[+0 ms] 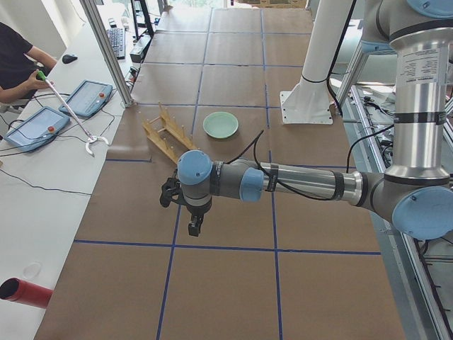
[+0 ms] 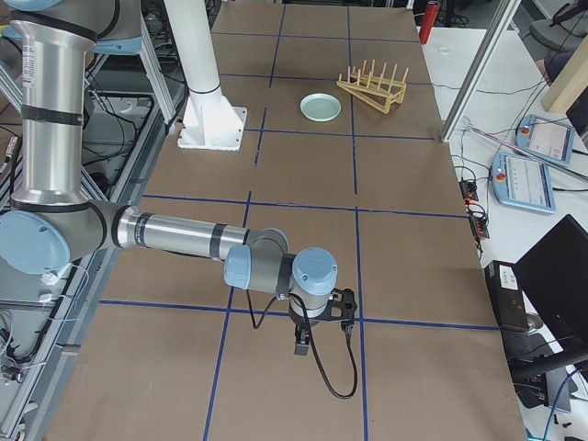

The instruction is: Place plate on rack

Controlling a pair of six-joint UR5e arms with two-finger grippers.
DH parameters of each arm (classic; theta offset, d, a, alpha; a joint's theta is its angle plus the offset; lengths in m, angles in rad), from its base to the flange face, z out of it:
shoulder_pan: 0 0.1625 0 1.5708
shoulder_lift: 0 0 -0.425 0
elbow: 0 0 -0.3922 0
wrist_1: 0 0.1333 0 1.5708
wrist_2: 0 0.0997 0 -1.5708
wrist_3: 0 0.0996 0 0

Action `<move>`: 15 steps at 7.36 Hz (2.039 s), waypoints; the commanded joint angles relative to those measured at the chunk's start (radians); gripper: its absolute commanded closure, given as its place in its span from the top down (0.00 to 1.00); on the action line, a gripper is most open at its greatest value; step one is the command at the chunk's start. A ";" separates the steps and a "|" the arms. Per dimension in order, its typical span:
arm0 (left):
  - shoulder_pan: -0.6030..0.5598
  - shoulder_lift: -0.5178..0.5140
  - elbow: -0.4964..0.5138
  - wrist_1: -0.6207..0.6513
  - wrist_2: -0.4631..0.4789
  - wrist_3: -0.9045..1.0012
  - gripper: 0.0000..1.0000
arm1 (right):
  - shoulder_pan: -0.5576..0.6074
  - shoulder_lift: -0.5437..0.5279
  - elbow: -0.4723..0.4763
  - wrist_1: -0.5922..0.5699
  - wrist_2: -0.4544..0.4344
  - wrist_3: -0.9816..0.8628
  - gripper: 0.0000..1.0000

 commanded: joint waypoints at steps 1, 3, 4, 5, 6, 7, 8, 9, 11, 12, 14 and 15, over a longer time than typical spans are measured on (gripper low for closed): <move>0.216 -0.013 -0.018 -0.350 0.007 -0.475 1.00 | 0.000 0.000 0.000 0.000 0.000 0.000 1.00; 0.422 -0.111 -0.062 -0.397 0.016 -0.845 1.00 | 0.000 0.000 0.002 0.000 0.000 0.000 1.00; 0.484 -0.181 -0.088 -0.375 0.016 -1.047 1.00 | 0.000 0.000 0.002 0.000 0.000 0.000 1.00; 0.574 -0.274 -0.099 -0.309 0.016 -1.189 1.00 | 0.000 0.000 0.002 0.000 0.000 0.000 1.00; 0.676 -0.441 -0.085 -0.112 0.083 -1.284 1.00 | 0.000 0.000 0.002 0.000 0.000 0.000 1.00; 0.711 -0.600 -0.055 0.079 0.202 -1.291 1.00 | 0.000 0.000 0.002 0.000 0.000 0.000 1.00; 0.802 -0.690 -0.004 0.142 0.275 -1.307 1.00 | 0.000 0.000 0.002 0.000 0.000 0.000 1.00; 0.866 -0.785 0.115 0.141 0.371 -1.364 1.00 | 0.000 0.000 0.002 0.000 0.000 0.000 1.00; 0.900 -0.927 0.331 0.141 0.429 -1.370 0.94 | 0.000 0.000 0.002 0.000 0.000 0.000 1.00; 0.930 -0.915 0.337 0.143 0.493 -1.364 0.90 | 0.000 0.000 0.002 0.000 0.000 0.000 1.00; 0.935 -0.913 0.335 0.147 0.520 -1.327 0.82 | 0.000 0.000 0.002 0.000 0.000 0.000 1.00; 0.937 -0.913 0.341 0.146 0.524 -1.318 0.79 | 0.000 0.000 0.002 0.000 0.000 0.000 1.00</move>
